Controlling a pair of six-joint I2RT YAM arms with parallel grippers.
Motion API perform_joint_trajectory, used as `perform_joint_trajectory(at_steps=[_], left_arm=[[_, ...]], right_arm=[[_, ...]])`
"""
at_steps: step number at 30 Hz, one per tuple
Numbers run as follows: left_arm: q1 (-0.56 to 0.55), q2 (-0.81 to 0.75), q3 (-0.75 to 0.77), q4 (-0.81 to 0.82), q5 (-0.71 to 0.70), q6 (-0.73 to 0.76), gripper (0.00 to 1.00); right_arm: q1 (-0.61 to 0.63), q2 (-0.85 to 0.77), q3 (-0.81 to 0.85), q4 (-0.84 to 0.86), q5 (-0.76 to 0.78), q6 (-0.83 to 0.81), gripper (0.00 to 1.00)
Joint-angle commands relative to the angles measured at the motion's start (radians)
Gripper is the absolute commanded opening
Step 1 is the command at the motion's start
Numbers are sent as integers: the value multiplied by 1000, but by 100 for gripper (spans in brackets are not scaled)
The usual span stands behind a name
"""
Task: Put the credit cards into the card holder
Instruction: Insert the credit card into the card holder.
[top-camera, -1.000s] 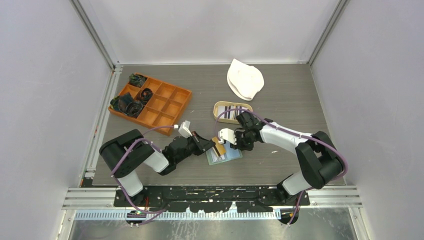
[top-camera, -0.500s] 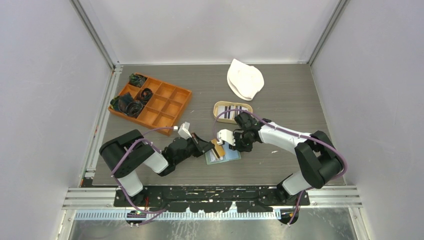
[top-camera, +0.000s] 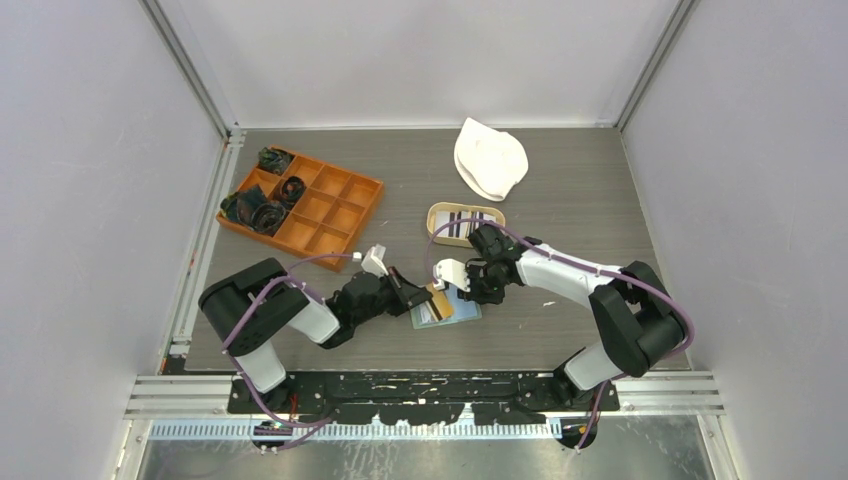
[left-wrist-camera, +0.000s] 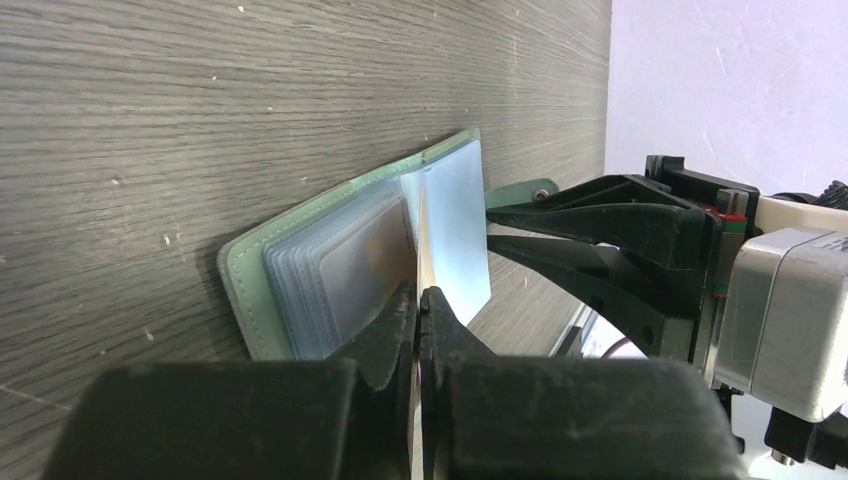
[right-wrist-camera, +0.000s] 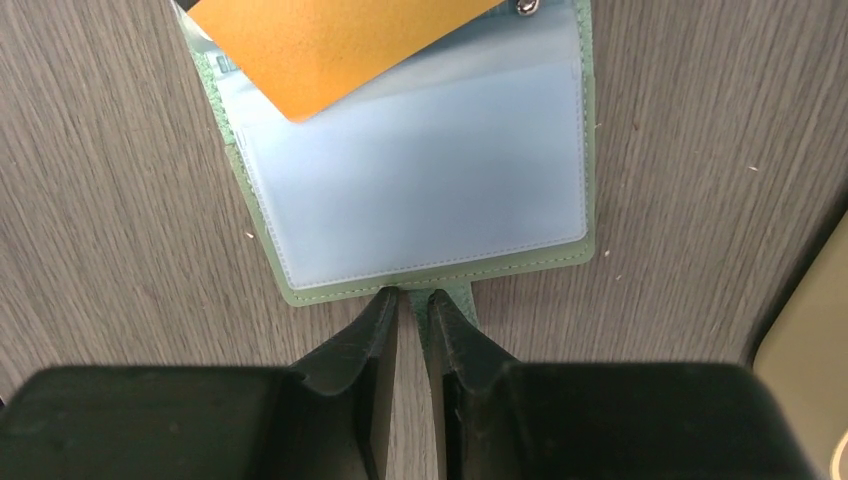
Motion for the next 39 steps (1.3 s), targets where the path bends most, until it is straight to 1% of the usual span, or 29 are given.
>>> perform_joint_trajectory(at_steps=[1,8,13,22,30,39], left_arm=[[-4,6,35,-19,28,5,0],[-4,15,63,-84,49,-22,0],[-4,-27,83,-215,38,-32,0],[-4,-81,118,-357,33,10,0],[-4,-38,163,-374,73,25,0],[-2,-21,175,-379,89,31,0]], right_arm=[[9,4,36,-3,-23,15,24],[11,3,37,-4,-23,15,23],[13,1,37,-4,-23,15,23],[15,2,38,-6,-20,15,23],[19,-3,39,-7,-21,15,24],[20,-3,40,-9,-21,15,23]])
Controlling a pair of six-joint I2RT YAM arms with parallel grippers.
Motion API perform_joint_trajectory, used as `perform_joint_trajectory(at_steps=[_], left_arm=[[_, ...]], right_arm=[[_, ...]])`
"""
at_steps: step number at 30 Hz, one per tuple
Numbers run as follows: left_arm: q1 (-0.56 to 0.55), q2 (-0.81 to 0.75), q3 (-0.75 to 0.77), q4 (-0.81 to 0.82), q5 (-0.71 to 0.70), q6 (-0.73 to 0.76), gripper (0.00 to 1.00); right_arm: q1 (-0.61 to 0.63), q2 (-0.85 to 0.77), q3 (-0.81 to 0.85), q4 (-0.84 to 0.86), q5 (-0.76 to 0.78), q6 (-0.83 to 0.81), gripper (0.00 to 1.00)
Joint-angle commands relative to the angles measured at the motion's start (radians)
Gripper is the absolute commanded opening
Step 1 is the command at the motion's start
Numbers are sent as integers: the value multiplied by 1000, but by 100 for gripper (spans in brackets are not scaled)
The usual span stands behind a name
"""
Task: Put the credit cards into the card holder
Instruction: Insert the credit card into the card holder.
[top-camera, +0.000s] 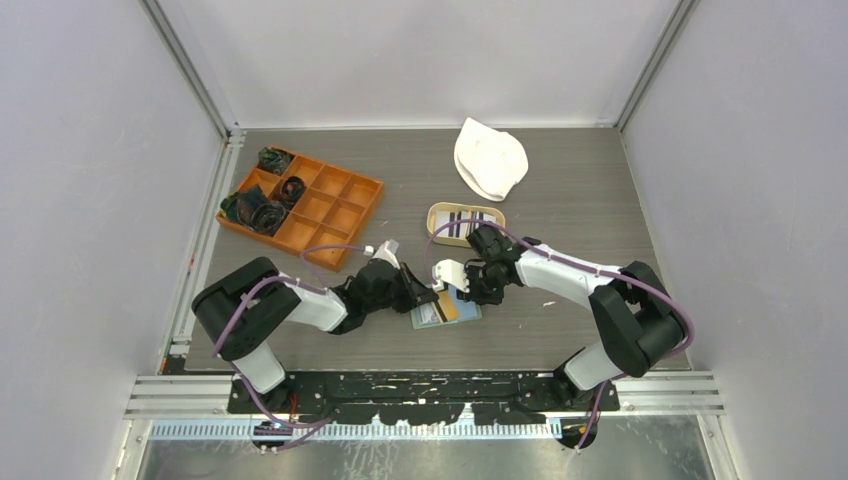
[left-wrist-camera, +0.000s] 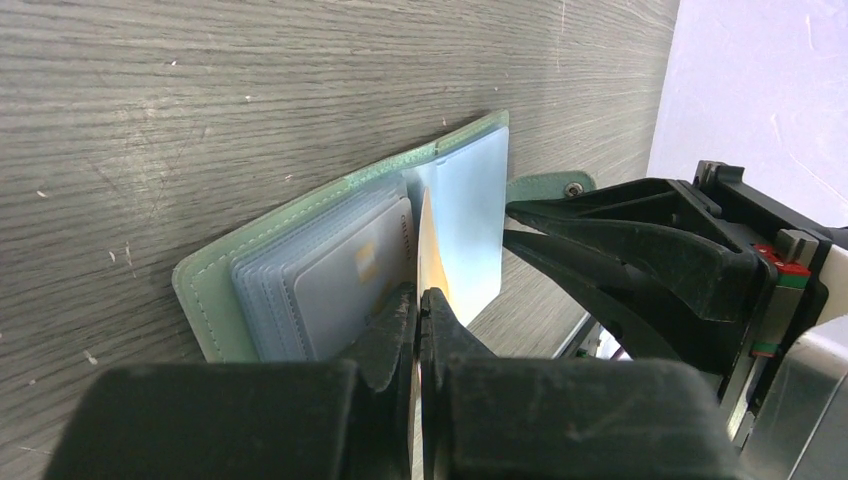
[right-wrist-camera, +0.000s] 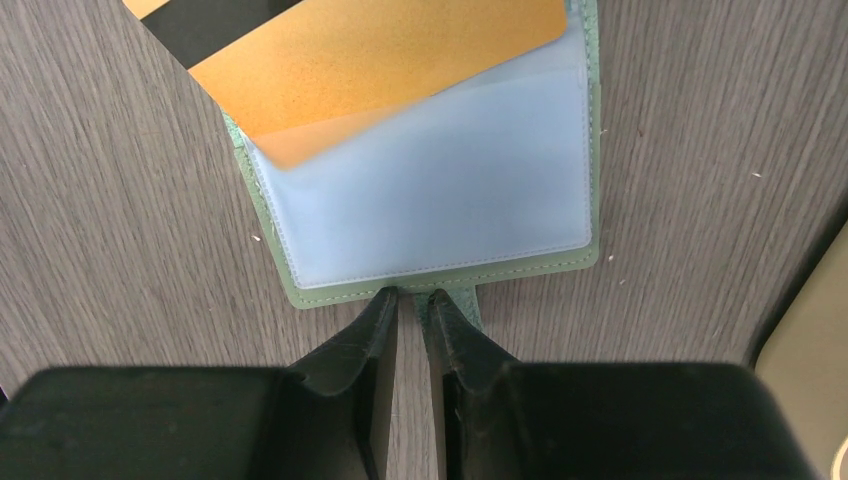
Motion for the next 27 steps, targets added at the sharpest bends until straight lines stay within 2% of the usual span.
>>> perform_joint_trajectory(at_steps=[1,27], left_arm=[[-3,20,21,-32,20,30,0],[27,117,50,48,100,43,0]], right_arm=[[12,-4,37,-4,-22,12,23],[13,-12,50,-10,0,28,26]])
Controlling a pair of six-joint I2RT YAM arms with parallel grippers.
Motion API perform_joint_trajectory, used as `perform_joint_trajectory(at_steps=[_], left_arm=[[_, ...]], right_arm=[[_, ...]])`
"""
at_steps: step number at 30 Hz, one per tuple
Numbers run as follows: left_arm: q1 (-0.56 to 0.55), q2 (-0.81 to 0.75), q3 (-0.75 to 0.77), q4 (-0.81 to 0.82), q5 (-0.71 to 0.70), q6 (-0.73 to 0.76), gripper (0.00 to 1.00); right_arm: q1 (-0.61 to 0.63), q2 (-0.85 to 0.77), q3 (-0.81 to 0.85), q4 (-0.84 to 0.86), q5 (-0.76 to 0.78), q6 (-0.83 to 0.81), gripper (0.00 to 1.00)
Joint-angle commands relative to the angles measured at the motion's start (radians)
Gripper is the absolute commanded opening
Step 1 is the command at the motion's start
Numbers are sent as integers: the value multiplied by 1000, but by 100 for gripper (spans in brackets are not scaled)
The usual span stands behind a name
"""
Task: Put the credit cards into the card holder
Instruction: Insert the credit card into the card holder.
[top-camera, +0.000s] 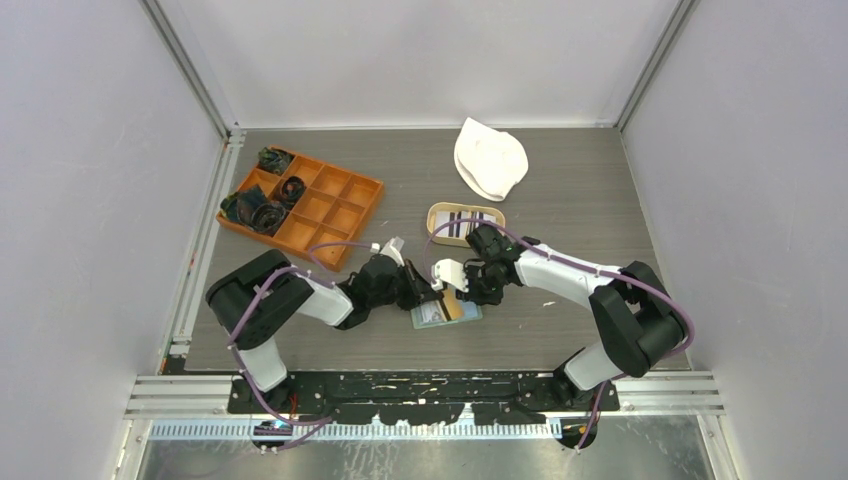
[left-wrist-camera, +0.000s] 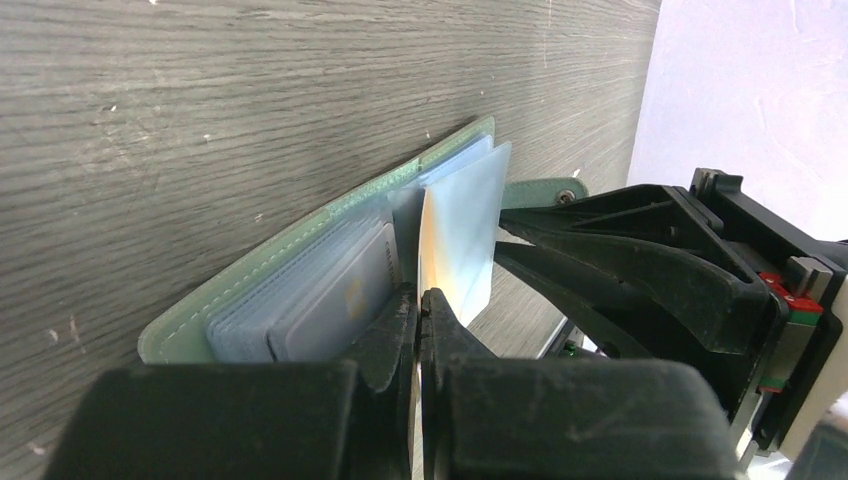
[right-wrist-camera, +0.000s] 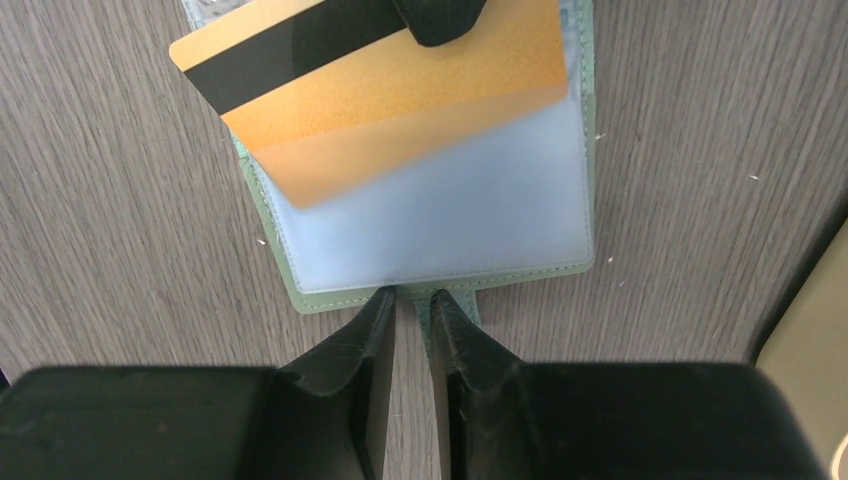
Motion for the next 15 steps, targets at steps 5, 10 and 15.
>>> perform_joint_trajectory(at_steps=[5,10,15], left_arm=[[13,75,15,25,43,49,0],[20,93,15,37,57,52,1],[23,98,19,36,70,55,5]], right_arm=[[8,-27,55,-9,6,40,31],[-3,-71,90,-57,-7,67,39],[16,-146,90,-81,-205,83,36]])
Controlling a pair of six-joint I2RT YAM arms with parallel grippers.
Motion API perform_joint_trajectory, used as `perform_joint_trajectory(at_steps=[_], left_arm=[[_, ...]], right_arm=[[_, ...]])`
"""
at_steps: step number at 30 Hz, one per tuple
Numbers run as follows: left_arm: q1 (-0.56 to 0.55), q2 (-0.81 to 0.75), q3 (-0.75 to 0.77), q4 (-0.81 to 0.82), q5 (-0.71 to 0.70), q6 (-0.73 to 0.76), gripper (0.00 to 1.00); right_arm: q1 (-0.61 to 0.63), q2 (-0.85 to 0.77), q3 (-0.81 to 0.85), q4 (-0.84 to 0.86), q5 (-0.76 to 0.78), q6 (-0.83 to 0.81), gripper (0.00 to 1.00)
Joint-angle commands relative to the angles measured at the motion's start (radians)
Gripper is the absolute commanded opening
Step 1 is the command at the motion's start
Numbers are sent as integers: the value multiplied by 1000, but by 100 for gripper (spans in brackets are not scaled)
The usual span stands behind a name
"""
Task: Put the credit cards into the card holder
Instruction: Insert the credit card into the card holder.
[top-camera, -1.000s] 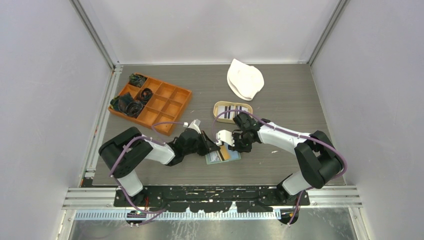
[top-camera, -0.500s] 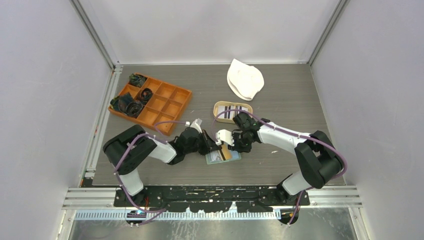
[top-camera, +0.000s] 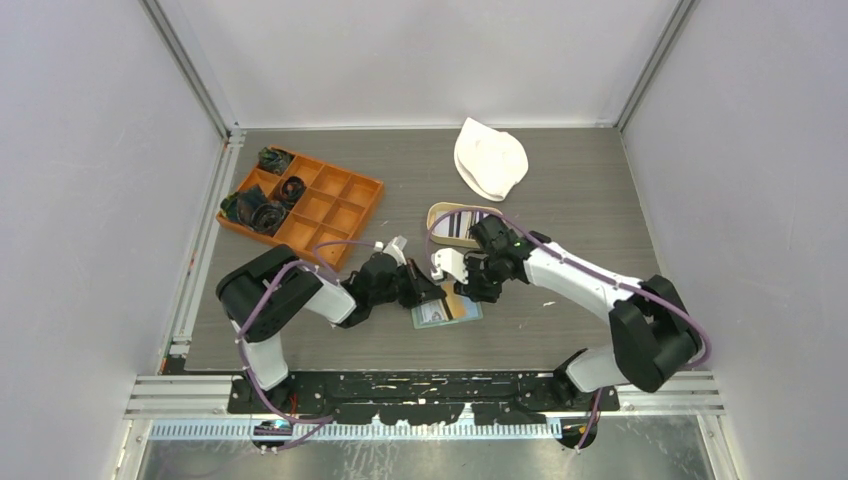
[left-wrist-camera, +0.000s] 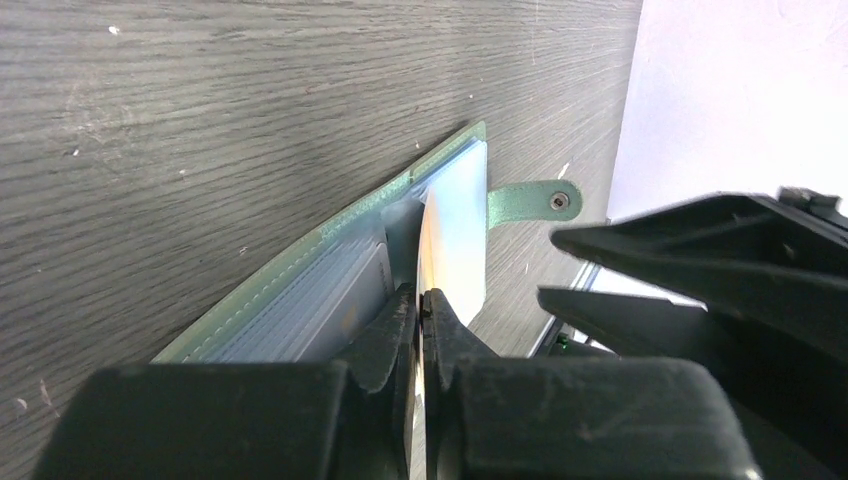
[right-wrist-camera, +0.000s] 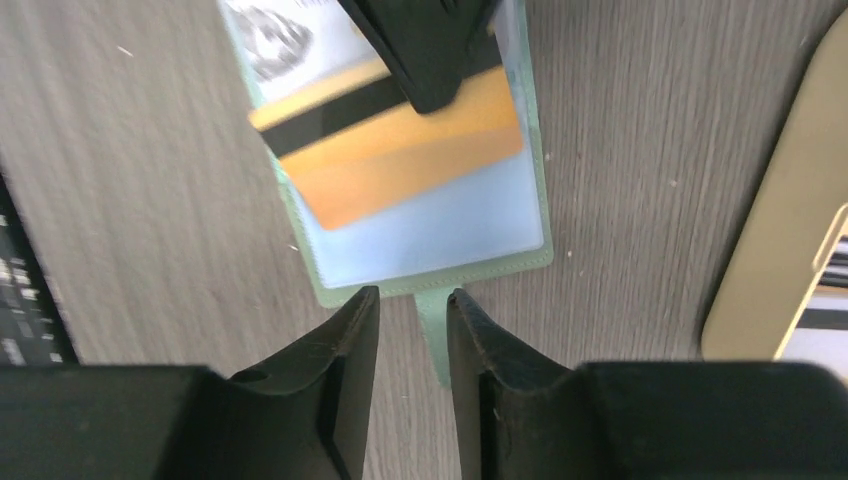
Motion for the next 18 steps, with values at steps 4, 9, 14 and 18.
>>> perform_joint_trajectory(at_steps=[4,9,14,18], left_arm=[[4,34,8,-50,14,53,5],[4,39,13,-51,25,50,6],[4,38,19,-62,31,55,6],[3,45,19,-57,36,54,7]], right_arm=[[163,-99,18,90,-150,108,20],[301,-30,48,229,26,251,10],[367,28,32,298,176,264,9],[392,66,28,313,250,241,9]])
